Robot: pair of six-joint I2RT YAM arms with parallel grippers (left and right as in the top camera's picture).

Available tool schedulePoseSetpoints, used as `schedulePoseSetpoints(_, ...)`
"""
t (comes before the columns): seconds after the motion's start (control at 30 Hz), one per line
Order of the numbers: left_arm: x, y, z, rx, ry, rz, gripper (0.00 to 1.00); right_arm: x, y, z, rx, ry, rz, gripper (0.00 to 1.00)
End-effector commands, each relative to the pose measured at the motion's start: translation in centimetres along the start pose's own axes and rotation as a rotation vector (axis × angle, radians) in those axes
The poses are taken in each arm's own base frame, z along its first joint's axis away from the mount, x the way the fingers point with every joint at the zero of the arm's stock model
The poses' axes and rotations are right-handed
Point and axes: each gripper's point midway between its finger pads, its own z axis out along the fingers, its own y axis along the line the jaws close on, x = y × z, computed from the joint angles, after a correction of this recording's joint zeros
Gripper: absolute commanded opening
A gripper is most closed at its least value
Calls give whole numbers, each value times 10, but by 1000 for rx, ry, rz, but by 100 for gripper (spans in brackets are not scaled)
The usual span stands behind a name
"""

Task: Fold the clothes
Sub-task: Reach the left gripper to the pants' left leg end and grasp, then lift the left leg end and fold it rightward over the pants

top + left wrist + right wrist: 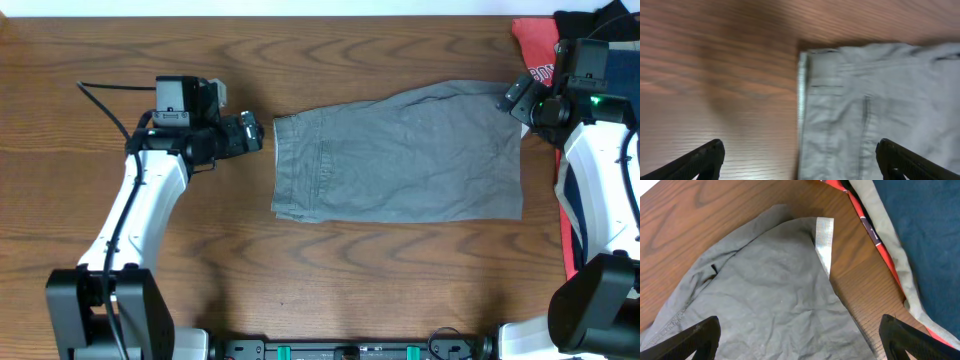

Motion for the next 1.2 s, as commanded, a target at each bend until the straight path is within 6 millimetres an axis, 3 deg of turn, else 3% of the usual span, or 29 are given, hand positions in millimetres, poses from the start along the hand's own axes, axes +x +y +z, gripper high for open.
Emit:
schedulePoseSetpoints(0.0,22,-14,20,137,111,-13,98,-7,3,-8,-12,-26,-5,99)
schedulePoseSetpoints(0.1,37,-15,40,198,191,-51,98,-7,3,-8,-12,-26,-5,99)
schedulePoseSetpoints(0.27,56,1,67,185,276,-100,98,-7,3,-8,-12,-26,-5,99)
schedulePoseSetpoints(0.47,66,7,78,178,316,-122,98,-7,3,-8,-12,-26,-5,99)
schedulePoseSetpoints(0.67,78,1,87,251,374,-159,98,-7,3,-8,-12,-26,-5,99)
schedulePoseSetpoints(1.0,126,-9,126,283,525,-164,98,-7,3,-8,-12,-26,-5,99)
schedulePoseSetpoints(1.17,128,-11,130,286,527,-153,98,-7,3,-8,-12,-26,-5,99)
